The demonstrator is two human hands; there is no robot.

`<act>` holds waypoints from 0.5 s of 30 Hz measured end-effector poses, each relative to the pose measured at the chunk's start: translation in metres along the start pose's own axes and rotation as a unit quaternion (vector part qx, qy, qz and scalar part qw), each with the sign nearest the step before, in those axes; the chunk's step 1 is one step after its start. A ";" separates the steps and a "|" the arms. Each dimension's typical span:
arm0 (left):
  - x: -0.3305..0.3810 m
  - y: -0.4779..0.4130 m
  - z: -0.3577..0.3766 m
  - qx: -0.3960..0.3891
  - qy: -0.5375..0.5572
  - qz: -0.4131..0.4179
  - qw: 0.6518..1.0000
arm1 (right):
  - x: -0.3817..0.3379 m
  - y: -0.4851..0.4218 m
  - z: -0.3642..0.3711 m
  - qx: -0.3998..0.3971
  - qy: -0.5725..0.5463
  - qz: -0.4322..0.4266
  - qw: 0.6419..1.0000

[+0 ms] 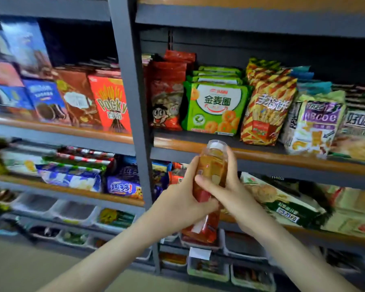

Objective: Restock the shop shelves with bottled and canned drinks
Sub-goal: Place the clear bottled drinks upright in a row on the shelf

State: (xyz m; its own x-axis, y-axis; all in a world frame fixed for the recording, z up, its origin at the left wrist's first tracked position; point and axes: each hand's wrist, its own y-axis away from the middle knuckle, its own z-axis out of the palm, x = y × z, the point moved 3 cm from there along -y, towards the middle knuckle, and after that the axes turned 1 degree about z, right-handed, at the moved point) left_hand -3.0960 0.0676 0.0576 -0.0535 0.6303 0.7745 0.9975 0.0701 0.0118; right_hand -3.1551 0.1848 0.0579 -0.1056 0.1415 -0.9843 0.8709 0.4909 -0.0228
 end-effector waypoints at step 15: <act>-0.042 0.008 0.023 -0.169 0.483 -0.156 0.845 | 0.041 0.006 0.003 -0.067 -0.308 0.165 0.935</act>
State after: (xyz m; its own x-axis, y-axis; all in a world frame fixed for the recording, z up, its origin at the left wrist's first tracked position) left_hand -3.0873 0.0595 0.0100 -0.4170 -0.3135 0.8531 0.9065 -0.2120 0.3652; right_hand -3.1526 0.1908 0.0173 0.4897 -0.1979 -0.8491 0.7357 0.6164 0.2806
